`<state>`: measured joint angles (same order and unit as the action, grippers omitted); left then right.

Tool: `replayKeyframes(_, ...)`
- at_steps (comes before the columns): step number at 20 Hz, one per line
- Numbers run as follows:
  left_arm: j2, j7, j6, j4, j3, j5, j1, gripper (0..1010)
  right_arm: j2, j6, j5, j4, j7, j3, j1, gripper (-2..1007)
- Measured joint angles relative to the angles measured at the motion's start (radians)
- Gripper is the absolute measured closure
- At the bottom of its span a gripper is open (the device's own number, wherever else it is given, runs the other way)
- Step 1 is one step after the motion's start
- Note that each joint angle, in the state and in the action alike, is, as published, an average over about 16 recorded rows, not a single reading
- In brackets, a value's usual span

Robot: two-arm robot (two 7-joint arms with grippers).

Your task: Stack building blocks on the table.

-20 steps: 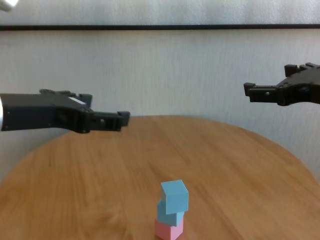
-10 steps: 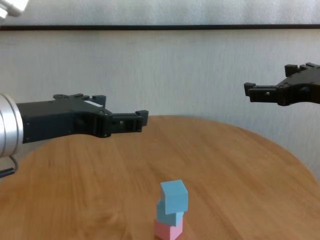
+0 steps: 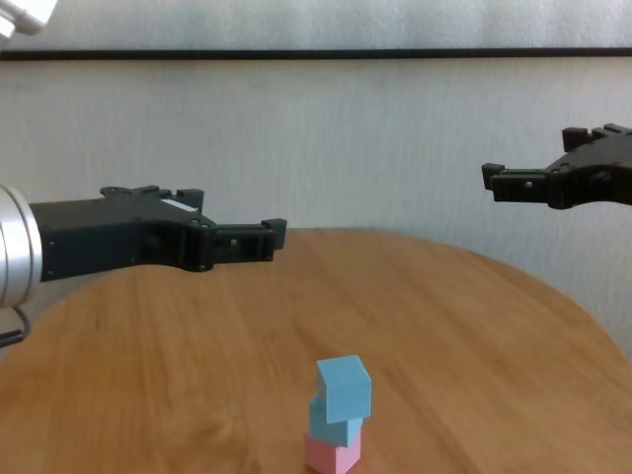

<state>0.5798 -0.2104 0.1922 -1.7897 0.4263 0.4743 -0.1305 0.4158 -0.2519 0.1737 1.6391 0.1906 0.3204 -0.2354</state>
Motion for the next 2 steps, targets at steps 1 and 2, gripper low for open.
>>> replayKeyframes(1, 0.0, 0.0, 0.001, 0.0, 0.0, 0.0, 0.0, 11, 0.0, 0.0, 0.0, 0.0, 0.0, 0.0, 0.0, 0)
replayKeyframes(2, 0.001, 0.001, 0.001, 0.001, 0.0, 0.0, -0.001, 11, 0.0, 0.0, 0.0, 0.0, 0.0, 0.0, 0.0, 0)
